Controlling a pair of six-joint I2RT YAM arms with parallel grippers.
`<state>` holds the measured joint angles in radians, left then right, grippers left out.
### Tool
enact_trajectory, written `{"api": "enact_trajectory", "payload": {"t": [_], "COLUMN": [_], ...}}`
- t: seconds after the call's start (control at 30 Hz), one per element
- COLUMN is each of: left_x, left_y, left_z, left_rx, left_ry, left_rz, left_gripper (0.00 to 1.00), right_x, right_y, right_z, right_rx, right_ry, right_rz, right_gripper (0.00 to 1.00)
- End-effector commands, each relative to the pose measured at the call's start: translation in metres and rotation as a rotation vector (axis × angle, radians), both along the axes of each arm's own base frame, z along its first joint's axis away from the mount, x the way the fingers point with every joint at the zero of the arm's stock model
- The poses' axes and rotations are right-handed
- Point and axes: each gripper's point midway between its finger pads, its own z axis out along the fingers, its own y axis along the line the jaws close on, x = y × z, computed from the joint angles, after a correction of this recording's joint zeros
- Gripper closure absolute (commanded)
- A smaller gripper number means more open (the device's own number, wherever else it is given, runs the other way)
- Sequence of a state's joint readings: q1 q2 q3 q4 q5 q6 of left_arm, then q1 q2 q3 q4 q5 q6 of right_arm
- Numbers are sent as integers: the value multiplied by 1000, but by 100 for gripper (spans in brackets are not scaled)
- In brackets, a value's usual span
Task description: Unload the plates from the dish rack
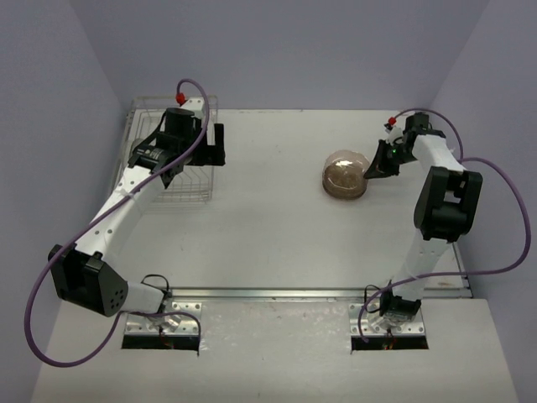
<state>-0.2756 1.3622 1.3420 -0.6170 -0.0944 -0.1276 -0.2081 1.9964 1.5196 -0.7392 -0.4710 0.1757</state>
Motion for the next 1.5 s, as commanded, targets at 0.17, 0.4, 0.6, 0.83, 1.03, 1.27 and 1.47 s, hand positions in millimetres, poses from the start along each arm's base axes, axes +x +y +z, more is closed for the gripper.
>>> {"api": "enact_trajectory", "payload": {"t": [0.17,0.4,0.6,0.83,1.03,1.27,1.47], "left_x": [2,1,0,0,2,5,18], "left_y": [3,3,3,3,14,41,96], "left_z": [23,24,24,25,34,46,40], "left_rx": [-9,-11,-13,-12,9,-4,49], "left_ry": [-90,-92,-92,-92,-123,-148,-69], "left_rz": [6,6,3,4,62,159,270], "left_gripper": [0,0,0,0,0,0,1], "right_x": [24,27,30,33,35,43,28], "right_y": [-12,-18,-18,-13,-13,-2,5], "right_z": [9,5,0,-3,12,97,157], "right_rx": [-11,-32,-10,28,21,50,-30], "right_ry": [-31,-17,0,27,-1,-176,-364], "right_rz": [54,100,124,135,129,105,108], "right_gripper": [95,95,95,84,4,1,1]}}
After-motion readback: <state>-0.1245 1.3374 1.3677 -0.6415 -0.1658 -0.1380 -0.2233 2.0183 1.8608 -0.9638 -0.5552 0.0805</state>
